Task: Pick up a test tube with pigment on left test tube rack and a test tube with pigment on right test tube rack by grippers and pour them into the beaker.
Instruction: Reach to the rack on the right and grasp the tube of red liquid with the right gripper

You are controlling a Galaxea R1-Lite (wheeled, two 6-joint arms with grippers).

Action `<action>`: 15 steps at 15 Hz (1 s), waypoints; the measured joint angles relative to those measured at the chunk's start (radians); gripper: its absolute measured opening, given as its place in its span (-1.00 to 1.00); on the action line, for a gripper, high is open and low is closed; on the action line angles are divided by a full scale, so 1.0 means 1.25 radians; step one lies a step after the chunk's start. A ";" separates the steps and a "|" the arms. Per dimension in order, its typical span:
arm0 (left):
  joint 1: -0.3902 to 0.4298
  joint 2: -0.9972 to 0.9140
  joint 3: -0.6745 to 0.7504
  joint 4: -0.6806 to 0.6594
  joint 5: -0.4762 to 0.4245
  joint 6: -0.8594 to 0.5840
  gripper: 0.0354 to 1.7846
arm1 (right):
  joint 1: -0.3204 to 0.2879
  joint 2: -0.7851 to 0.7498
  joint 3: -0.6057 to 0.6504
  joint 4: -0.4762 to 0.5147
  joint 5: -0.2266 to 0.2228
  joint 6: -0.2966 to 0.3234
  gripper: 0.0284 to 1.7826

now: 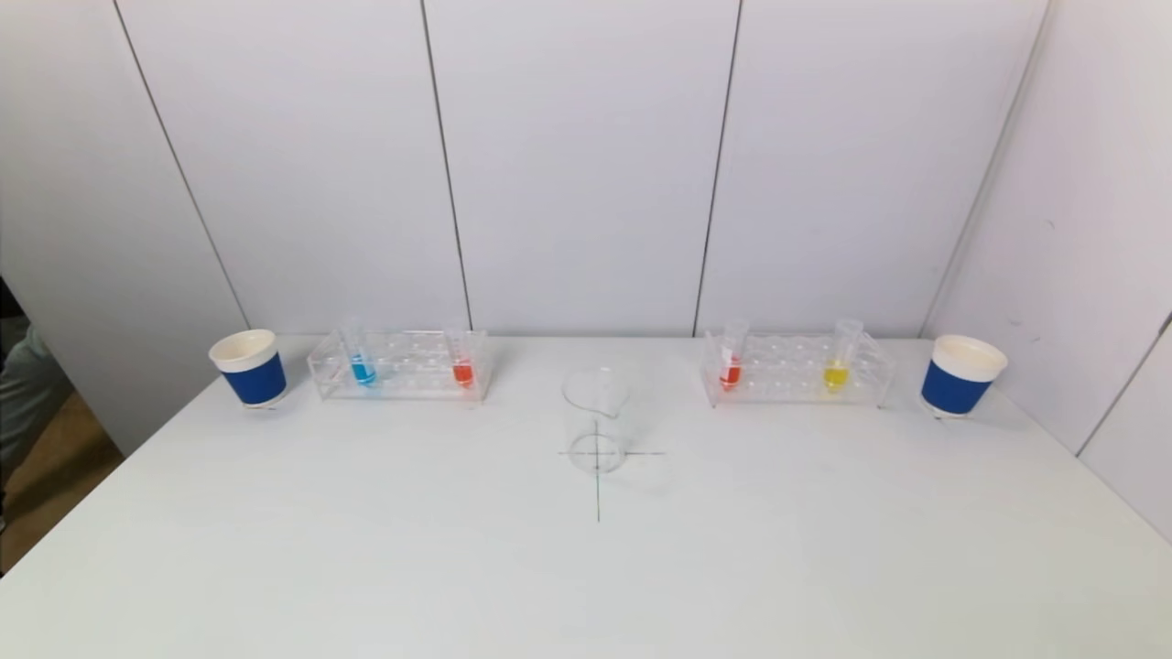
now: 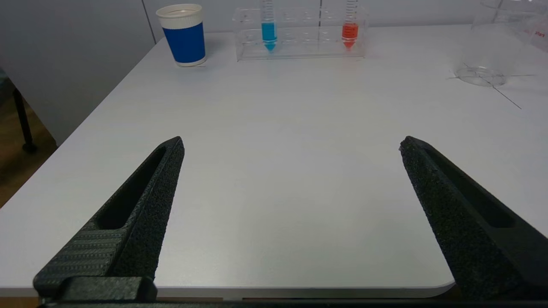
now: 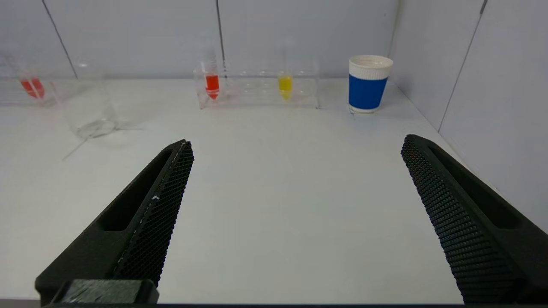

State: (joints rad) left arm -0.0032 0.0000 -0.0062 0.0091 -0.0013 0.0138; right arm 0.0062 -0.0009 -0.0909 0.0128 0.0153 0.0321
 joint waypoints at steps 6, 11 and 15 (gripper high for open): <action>0.000 0.000 0.000 0.000 0.000 0.000 0.98 | 0.004 0.085 -0.220 0.104 0.095 0.006 0.99; 0.000 0.000 0.000 0.000 0.000 0.000 0.98 | 0.011 0.281 -0.332 0.075 0.186 0.006 0.99; 0.000 0.000 0.000 0.000 0.000 0.000 0.98 | 0.013 0.481 -0.369 -0.080 0.236 0.003 0.99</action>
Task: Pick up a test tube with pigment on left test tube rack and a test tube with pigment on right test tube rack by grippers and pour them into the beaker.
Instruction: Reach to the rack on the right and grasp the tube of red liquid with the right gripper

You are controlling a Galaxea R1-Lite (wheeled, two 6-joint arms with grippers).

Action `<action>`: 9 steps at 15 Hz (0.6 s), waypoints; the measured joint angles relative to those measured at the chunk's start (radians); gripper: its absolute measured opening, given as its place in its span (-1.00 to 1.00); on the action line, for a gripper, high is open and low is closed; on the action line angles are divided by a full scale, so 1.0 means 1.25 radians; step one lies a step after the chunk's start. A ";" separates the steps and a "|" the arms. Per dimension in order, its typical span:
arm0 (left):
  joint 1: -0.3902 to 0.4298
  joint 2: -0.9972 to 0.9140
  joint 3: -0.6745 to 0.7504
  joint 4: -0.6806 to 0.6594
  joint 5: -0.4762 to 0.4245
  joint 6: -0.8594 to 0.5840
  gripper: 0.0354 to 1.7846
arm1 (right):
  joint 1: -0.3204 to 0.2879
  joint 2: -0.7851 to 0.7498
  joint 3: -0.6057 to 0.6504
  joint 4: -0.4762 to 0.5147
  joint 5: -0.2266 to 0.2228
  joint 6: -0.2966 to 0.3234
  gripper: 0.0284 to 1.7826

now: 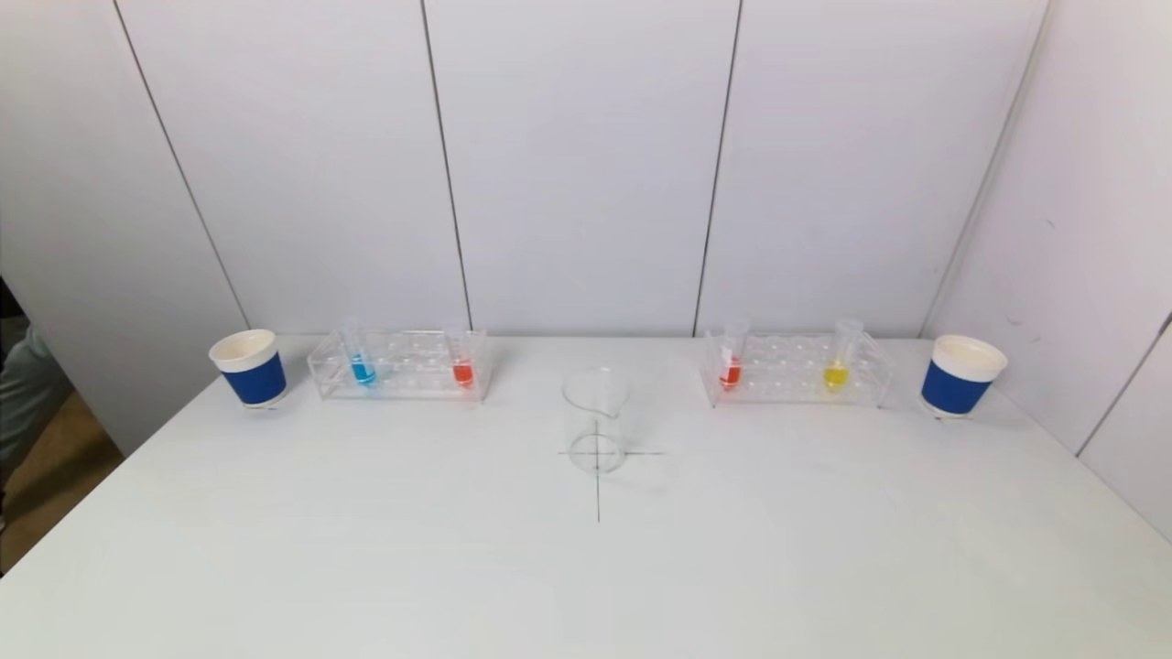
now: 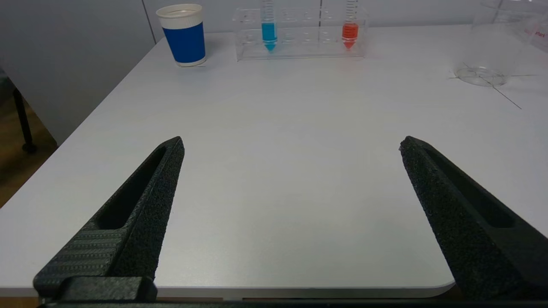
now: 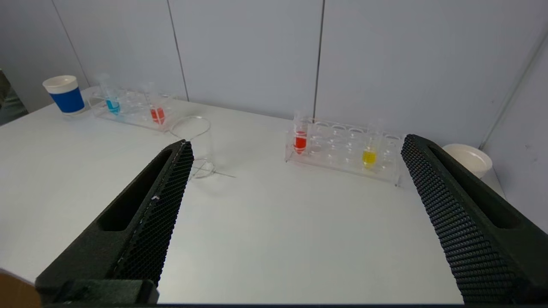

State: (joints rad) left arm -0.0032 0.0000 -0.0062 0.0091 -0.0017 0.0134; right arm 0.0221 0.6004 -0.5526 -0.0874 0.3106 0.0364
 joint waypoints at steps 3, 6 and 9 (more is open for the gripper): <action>0.000 0.000 0.000 0.000 0.000 0.000 0.98 | 0.008 0.138 -0.027 -0.122 0.007 0.001 0.99; 0.000 0.000 0.000 0.000 0.000 0.000 0.98 | 0.032 0.259 -0.039 -0.235 -0.005 0.003 0.99; 0.000 0.000 0.000 0.000 0.000 0.000 0.98 | 0.085 0.377 -0.039 -0.341 -0.057 -0.002 0.99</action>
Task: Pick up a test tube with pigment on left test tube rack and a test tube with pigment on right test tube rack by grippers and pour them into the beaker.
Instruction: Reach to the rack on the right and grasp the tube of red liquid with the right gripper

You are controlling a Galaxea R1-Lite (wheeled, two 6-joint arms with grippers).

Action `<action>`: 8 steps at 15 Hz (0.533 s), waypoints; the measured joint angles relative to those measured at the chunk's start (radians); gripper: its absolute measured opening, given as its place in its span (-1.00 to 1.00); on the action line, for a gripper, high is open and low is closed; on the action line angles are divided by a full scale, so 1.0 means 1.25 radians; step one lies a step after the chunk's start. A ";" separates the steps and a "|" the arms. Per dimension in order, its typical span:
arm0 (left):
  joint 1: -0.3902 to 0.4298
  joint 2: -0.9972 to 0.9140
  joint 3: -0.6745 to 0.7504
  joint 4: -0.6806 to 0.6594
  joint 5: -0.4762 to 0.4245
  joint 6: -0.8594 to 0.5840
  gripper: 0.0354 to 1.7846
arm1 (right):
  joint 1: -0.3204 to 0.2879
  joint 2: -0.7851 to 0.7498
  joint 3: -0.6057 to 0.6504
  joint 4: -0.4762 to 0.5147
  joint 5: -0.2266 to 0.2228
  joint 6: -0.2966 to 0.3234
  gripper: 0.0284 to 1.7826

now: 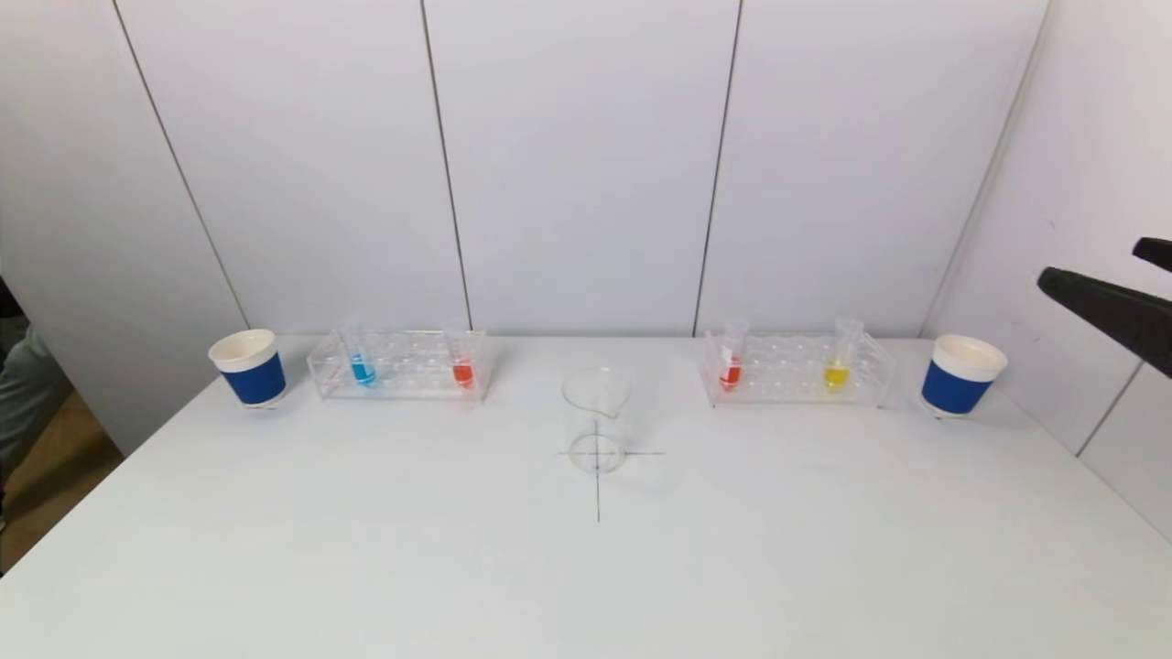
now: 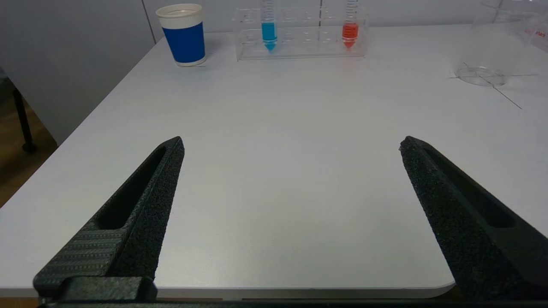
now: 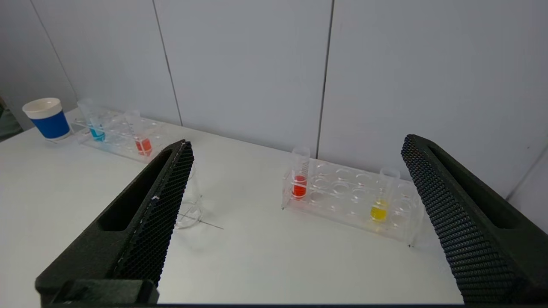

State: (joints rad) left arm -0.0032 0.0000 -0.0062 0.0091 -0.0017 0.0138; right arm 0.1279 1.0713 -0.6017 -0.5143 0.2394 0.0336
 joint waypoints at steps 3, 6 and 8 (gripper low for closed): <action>0.000 0.000 0.000 0.000 0.000 0.000 0.98 | 0.072 0.110 0.006 -0.083 -0.053 -0.005 0.99; 0.000 0.000 0.000 0.000 0.000 0.000 0.98 | 0.122 0.222 0.019 -0.171 -0.090 -0.013 0.99; 0.000 0.000 0.000 0.000 0.000 0.000 0.98 | 0.140 0.305 0.042 -0.280 -0.096 -0.017 0.99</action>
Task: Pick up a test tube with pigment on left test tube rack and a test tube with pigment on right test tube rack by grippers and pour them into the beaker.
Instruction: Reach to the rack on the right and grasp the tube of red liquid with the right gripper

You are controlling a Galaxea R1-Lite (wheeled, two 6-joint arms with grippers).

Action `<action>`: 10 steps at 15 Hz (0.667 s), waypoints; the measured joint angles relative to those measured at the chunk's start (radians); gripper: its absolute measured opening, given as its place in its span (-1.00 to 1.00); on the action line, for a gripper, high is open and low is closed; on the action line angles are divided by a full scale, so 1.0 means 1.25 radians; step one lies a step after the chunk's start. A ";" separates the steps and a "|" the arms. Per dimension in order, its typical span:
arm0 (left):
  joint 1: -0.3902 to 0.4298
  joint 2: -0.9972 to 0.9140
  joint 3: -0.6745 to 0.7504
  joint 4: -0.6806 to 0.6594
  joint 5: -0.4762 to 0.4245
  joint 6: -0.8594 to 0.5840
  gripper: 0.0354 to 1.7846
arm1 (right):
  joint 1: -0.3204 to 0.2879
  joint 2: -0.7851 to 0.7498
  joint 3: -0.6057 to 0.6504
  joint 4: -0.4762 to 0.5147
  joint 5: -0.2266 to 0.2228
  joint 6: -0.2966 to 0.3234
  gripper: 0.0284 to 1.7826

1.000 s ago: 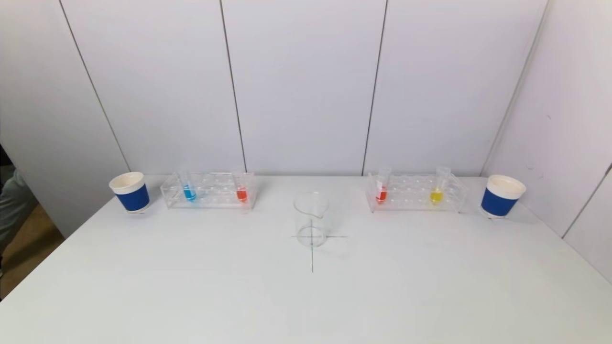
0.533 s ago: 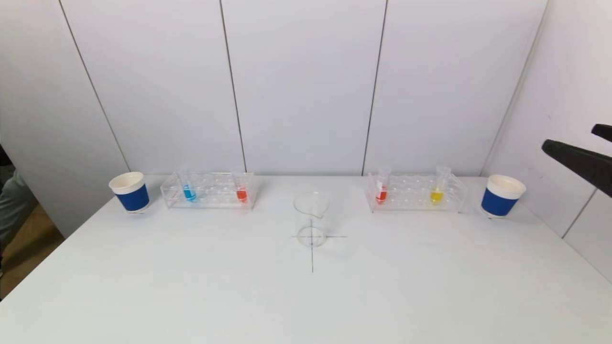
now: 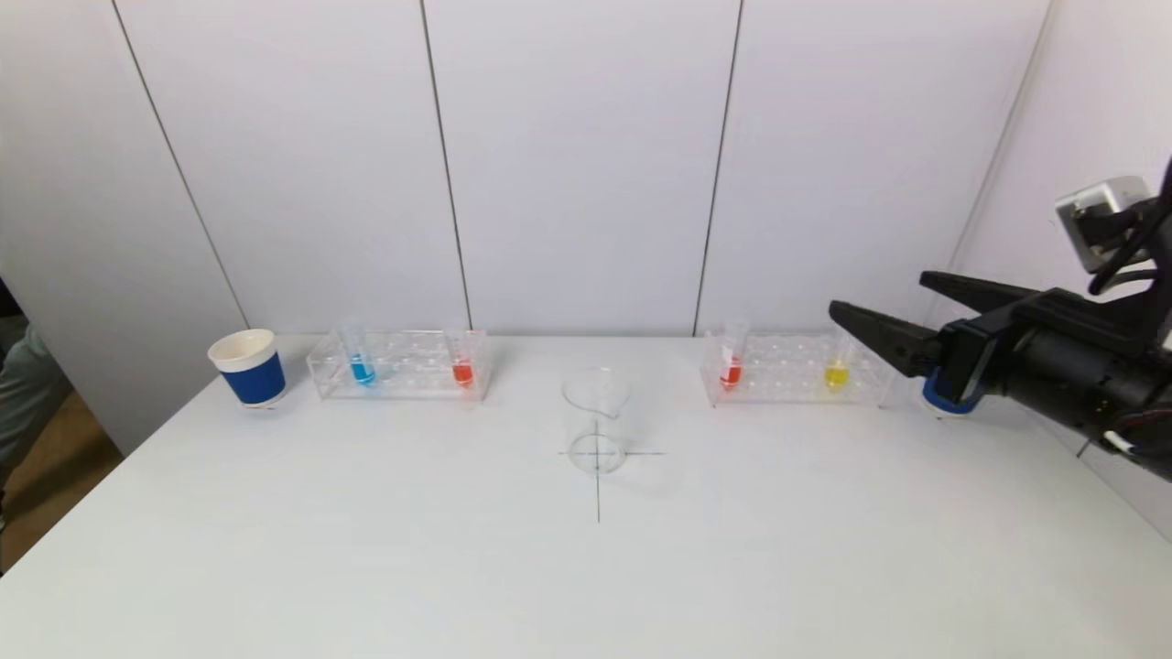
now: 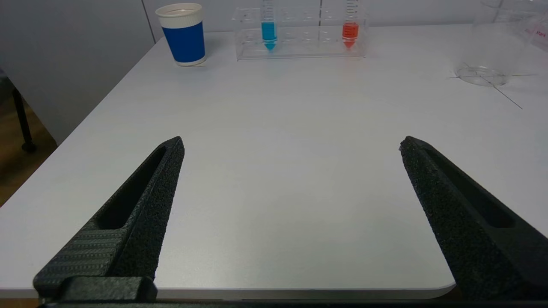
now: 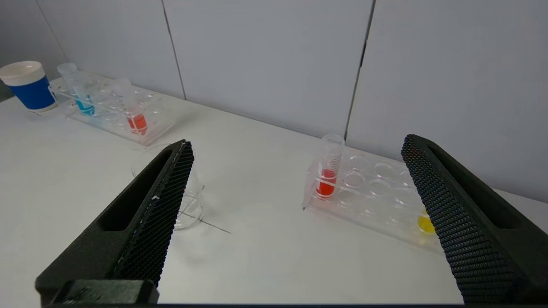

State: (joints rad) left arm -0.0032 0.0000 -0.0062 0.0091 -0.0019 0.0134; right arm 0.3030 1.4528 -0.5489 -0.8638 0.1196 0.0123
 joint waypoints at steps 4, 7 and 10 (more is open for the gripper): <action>0.000 0.000 0.000 0.000 0.000 0.000 0.98 | 0.016 0.181 0.047 -0.258 -0.026 -0.002 0.99; 0.000 0.000 0.000 0.000 0.000 0.000 0.98 | 0.021 0.327 0.065 -0.445 -0.048 0.000 0.99; 0.000 0.000 0.000 0.000 0.001 0.000 0.98 | 0.022 0.440 0.056 -0.514 -0.049 0.008 0.99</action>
State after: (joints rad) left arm -0.0032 0.0000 -0.0057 0.0091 -0.0013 0.0138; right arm 0.3300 2.0028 -0.4789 -1.5068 0.0581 0.0219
